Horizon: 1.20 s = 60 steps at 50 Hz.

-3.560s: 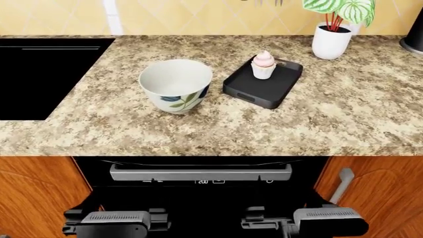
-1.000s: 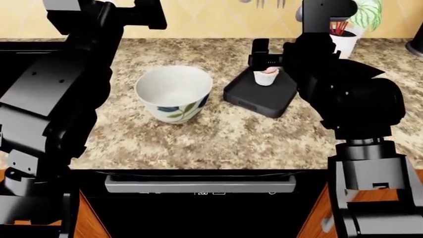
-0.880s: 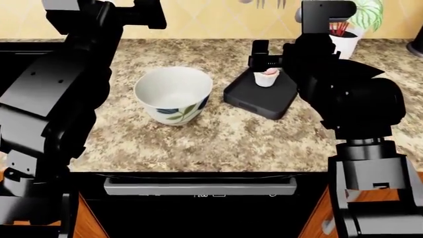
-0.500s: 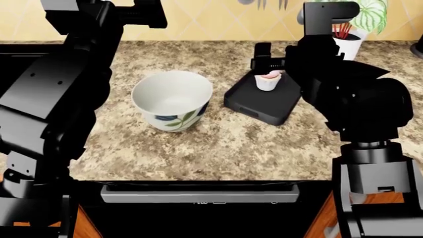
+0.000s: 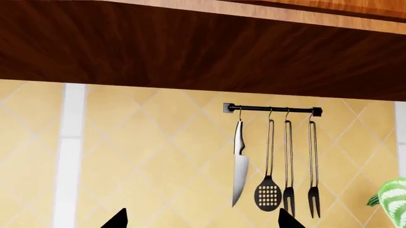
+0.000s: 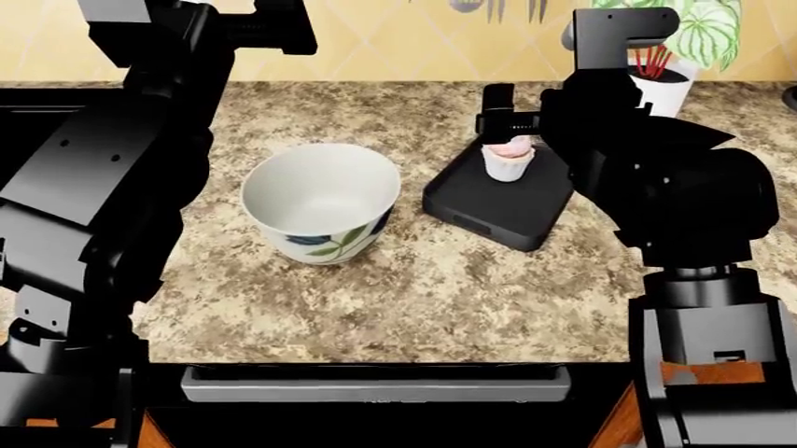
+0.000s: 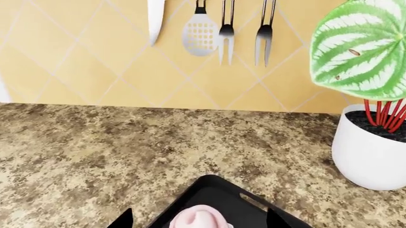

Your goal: Move the fresh-baked cupcake off the tray onto the counter, and place the bowl used for mixing into the sink.

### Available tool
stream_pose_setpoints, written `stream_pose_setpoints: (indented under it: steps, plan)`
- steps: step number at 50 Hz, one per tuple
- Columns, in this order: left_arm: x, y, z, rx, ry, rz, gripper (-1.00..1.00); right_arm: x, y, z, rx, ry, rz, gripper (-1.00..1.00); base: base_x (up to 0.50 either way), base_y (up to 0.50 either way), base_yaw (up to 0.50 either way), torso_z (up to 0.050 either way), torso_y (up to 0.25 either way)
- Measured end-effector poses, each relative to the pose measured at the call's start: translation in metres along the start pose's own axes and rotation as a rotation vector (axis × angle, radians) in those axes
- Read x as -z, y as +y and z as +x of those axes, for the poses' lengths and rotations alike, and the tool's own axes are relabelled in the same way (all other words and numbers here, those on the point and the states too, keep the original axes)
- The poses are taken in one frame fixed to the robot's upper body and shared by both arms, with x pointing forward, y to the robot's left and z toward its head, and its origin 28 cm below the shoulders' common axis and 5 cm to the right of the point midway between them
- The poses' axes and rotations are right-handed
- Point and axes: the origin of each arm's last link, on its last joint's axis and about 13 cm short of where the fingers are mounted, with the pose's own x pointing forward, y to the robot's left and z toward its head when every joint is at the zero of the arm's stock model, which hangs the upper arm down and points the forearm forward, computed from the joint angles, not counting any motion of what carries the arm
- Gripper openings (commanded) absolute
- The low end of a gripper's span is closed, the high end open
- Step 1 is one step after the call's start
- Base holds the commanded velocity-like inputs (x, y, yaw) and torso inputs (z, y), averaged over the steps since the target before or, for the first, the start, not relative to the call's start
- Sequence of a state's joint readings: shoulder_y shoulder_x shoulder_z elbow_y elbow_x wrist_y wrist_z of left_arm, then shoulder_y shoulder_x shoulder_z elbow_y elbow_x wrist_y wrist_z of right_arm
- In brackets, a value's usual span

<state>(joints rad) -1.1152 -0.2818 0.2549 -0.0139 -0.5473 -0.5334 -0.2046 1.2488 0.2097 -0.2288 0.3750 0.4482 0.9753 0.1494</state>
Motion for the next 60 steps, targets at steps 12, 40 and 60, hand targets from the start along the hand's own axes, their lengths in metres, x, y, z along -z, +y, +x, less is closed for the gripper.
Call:
stream_pose_setpoints:
  steps: [12,40,60]
  plan:
    - [0.0001,-0.0001,-0.0001,0.001,-0.002,-0.003,1.0,-0.0014,-0.0003,0.0009,0.002,-0.004,-0.013,1.0,0.08,0.0,0.0,0.0,0.0]
    - [-0.0005,-0.0001,0.0,0.003,-0.004,-0.001,1.0,-0.0032,-0.0006,0.0046,-0.005,-0.029,-0.019,1.0,0.07,0.0,0.0,0.0,0.0]
    - [-0.0001,-0.0009,0.0002,0.005,-0.007,-0.004,1.0,-0.0094,-0.0037,0.0068,0.029,-0.126,-0.056,1.0,0.0,0.0,0.0,0.0,0.0]
